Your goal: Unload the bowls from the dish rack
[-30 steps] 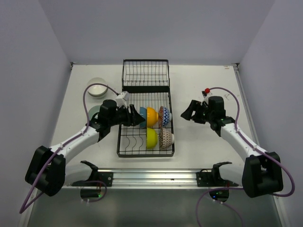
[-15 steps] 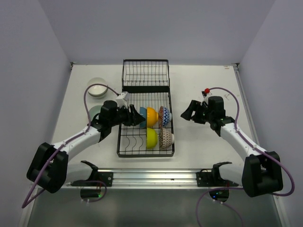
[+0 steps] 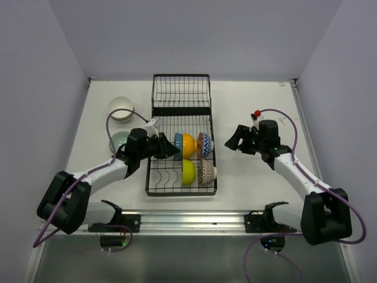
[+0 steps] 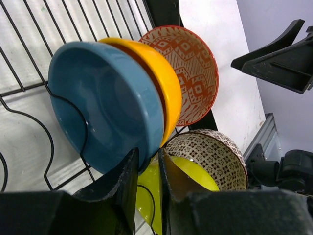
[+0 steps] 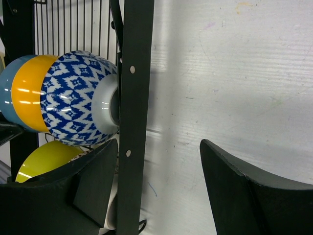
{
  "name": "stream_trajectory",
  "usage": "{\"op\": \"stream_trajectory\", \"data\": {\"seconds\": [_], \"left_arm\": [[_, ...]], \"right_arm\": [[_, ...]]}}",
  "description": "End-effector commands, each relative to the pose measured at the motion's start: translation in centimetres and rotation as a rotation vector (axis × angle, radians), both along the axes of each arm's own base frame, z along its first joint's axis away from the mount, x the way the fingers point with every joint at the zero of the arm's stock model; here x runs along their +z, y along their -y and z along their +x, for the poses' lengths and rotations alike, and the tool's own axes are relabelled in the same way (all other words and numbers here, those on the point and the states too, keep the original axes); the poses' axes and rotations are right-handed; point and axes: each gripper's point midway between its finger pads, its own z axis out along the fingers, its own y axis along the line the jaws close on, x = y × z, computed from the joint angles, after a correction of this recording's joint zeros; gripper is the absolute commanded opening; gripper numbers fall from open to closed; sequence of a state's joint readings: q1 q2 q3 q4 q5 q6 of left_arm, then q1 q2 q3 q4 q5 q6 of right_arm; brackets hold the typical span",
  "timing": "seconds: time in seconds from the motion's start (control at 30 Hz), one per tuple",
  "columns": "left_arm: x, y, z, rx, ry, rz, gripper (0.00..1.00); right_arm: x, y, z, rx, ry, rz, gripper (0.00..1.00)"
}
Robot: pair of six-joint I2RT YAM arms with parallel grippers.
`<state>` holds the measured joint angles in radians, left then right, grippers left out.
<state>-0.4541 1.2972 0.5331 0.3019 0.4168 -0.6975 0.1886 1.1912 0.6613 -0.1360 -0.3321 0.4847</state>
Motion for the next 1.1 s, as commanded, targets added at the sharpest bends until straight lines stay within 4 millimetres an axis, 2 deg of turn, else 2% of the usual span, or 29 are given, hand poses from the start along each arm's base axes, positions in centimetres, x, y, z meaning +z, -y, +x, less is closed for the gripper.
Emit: {"op": "stream_trajectory", "data": {"seconds": [0.0,0.33,0.57,0.83,1.07], "left_arm": [[0.8,0.6,0.4,0.011,0.030,-0.058,0.23],[0.8,0.4,0.6,0.071,-0.012,-0.109,0.00],[1.4,0.0,0.6,0.133,-0.047,-0.191,0.00],[1.3,-1.1,0.8,0.226,-0.081,-0.215,0.00],[2.1,-2.3,1.2,0.320,-0.081,-0.251,0.00]], "right_arm": [[0.3,0.0,0.6,0.011,0.029,-0.009,0.72],[0.3,0.1,0.7,0.009,0.025,-0.012,0.72],[0.2,0.1,0.7,0.009,0.025,-0.012,0.72],[0.2,0.0,0.7,0.009,0.026,-0.010,0.72],[0.2,0.1,0.7,0.008,0.026,-0.010,0.72]]}}
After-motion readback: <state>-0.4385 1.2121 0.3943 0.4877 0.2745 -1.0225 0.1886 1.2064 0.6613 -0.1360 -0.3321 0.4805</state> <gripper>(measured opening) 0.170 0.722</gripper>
